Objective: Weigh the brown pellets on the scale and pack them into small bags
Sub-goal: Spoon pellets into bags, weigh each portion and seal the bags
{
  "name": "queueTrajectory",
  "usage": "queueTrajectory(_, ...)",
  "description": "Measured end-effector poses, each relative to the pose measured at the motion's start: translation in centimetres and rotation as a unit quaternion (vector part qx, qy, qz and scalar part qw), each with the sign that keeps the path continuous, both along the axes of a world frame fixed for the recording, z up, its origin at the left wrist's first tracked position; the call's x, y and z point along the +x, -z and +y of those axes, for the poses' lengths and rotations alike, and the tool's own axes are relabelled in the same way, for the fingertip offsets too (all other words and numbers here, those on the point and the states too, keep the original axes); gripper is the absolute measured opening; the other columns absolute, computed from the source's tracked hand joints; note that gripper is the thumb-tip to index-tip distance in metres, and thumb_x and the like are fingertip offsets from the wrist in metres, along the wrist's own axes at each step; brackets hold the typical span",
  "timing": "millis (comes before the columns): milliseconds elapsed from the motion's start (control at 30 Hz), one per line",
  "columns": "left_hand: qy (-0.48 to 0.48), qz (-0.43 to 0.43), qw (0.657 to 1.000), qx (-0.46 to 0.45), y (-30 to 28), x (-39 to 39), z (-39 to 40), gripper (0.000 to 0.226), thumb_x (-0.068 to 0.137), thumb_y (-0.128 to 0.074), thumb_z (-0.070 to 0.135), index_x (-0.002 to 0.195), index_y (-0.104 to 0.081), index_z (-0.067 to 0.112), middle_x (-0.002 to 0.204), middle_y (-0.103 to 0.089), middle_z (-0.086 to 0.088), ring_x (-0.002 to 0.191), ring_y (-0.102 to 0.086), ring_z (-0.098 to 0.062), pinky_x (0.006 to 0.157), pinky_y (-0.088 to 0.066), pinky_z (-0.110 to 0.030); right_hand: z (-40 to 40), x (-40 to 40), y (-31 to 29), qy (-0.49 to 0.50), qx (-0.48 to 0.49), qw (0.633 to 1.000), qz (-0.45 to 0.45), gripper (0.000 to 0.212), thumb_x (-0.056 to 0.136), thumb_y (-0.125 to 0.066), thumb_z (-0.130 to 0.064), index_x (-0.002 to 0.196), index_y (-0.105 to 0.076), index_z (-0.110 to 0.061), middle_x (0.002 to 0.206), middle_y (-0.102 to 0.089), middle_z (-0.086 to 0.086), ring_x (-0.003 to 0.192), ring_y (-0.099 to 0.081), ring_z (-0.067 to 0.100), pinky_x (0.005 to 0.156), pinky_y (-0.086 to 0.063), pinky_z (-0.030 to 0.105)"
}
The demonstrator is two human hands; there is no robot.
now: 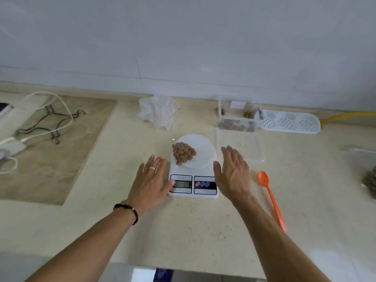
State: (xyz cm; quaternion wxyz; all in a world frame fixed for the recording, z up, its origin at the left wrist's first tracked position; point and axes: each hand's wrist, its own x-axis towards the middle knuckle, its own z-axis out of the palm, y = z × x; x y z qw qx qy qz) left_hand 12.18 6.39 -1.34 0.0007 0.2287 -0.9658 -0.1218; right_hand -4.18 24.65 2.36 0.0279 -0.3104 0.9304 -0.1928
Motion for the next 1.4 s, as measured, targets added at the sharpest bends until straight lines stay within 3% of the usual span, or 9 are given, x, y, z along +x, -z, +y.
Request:
queueTrajectory(133,-0.008,-0.022,1.0,0.008,1.7,2.5,1.6,0.086,0.088,-0.015,0.065,0.151,-0.021,0.008,0.158,-0.022,-0.011,0.149,-0.008,-0.03,0.117,-0.016,-0.053,1.7,2.4,1.3,-0.045,0.055,0.997,0.01,0.058,0.102,-0.027,-0.04,0.153,-0.019,-0.014,0.162,-0.013,0.007,0.149,-0.009,0.026,0.119,-0.01,0.044)
queueTrajectory(367,-0.013,-0.017,1.0,0.013,2.6,3.8,2.8,0.09,0.085,-0.009,0.068,0.153,-0.017,0.009,0.16,-0.017,-0.01,0.15,-0.003,-0.029,0.118,-0.011,-0.054,3.5,3.5,2.1,-0.057,0.088,0.994,0.013,0.067,0.097,-0.006,-0.05,0.154,-0.01,-0.016,0.163,-0.002,0.005,0.15,0.001,0.023,0.12,-0.003,0.044)
queueTrajectory(833,-0.007,-0.019,1.0,0.005,2.2,2.7,3.1,0.095,0.079,0.002,0.069,0.154,-0.005,0.012,0.163,-0.005,-0.007,0.15,0.006,-0.024,0.12,-0.001,-0.047,3.9,3.4,2.2,-0.053,0.099,0.994,-0.003,0.06,0.102,-0.017,-0.047,0.154,-0.014,-0.017,0.163,-0.001,0.007,0.15,-0.001,0.024,0.121,-0.008,0.044)
queueTrajectory(1033,0.003,0.002,1.0,0.022,2.1,1.8,3.1,0.094,0.081,-0.004,0.068,0.154,-0.012,0.009,0.161,-0.012,-0.009,0.15,0.0,-0.026,0.12,-0.004,-0.049,3.7,2.9,2.3,-0.037,0.088,0.995,-0.031,0.059,0.102,-0.023,-0.045,0.153,-0.018,-0.016,0.163,-0.006,0.009,0.15,-0.007,0.026,0.12,-0.013,0.043)
queueTrajectory(1233,0.033,0.033,0.999,0.016,0.4,-1.8,1.8,0.09,0.085,-0.007,0.066,0.153,-0.016,0.009,0.16,-0.017,-0.01,0.15,-0.003,-0.025,0.12,-0.006,-0.049,2.4,0.4,0.4,0.039,0.005,0.995,-0.087,0.054,0.101,-0.036,-0.037,0.149,-0.028,-0.014,0.157,-0.025,0.011,0.142,-0.027,0.029,0.112,-0.025,0.042)
queueTrajectory(1333,0.059,0.041,0.997,0.013,-1.0,-5.4,0.5,0.089,0.084,-0.007,0.066,0.153,-0.015,0.01,0.161,-0.015,-0.008,0.15,-0.002,-0.025,0.12,-0.005,-0.048,1.3,-2.0,-0.4,0.127,-0.075,0.973,-0.176,0.053,0.1,-0.042,-0.035,0.147,-0.03,-0.014,0.15,-0.036,0.013,0.133,-0.04,0.031,0.11,-0.033,0.045)
queueTrajectory(1400,0.074,0.045,0.996,0.026,-1.9,-8.5,-0.5,0.085,0.087,-0.011,0.065,0.152,-0.017,0.012,0.16,-0.02,-0.007,0.149,-0.004,-0.025,0.12,-0.005,-0.048,0.5,-3.9,-0.6,0.203,-0.143,0.936,-0.251,0.053,0.098,-0.047,-0.032,0.145,-0.032,-0.014,0.142,-0.045,0.013,0.127,-0.047,0.032,0.107,-0.037,0.044)
